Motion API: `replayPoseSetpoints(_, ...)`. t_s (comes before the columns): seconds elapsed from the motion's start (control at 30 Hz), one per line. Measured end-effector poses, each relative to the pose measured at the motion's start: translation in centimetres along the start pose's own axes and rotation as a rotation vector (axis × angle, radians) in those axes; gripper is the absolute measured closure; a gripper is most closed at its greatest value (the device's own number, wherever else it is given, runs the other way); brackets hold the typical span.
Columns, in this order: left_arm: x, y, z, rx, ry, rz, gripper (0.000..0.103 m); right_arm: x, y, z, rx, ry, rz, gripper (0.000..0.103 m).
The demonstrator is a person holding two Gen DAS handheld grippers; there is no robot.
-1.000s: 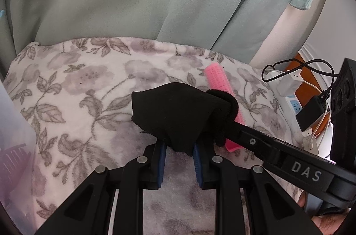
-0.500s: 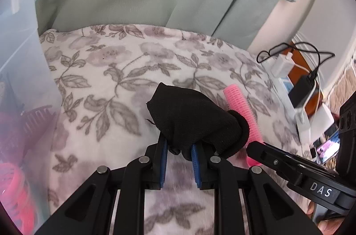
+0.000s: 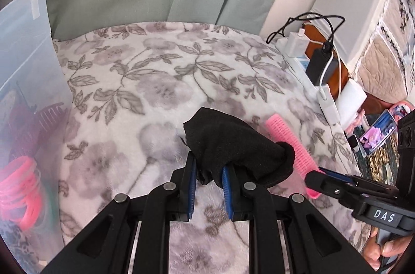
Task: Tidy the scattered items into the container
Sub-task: 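Carry the black cloth with the left gripper while the right carries the pink clip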
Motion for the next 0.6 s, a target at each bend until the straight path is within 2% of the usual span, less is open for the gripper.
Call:
replayPoseSetpoints(0.3, -0.6, -0.6, -1.4, 0.044, 0.023, -0.008, 0.085, -1.7, -1.2, -2.2, 0.009, 0.006, 0.019, 0.069)
replayPoseSetpoints(0.4, -0.6, -0.2, -1.7, 0.032, 0.029, 0.013, 0.086, -2.1, -2.3, -2.4, 0.044, 0.001, -0.005, 0.069)
replayPoseSetpoints(0.5, -0.7, 0.3, -1.6, 0.021, 0.033, 0.018, 0.086, -2.5, -3.4, -2.5, 0.098, -0.007, 0.025, 0.069)
replayPoseSetpoints(0.6, -1.2, 1.1, -1.3, 0.029, 0.009, 0.088, 0.086, -2.9, -4.1, -2.5, 0.110, -0.018, -0.002, 0.069)
Point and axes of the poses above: each gripper's, at about its wrist camera, not at the fingertips, and x roughly the way its jaws point, y to its left, z to its top, the point moved 3 cm from there along x, roughly the way its jaws point, and after that the axes turned 3 degrees about -x, right-handed, at the moved point
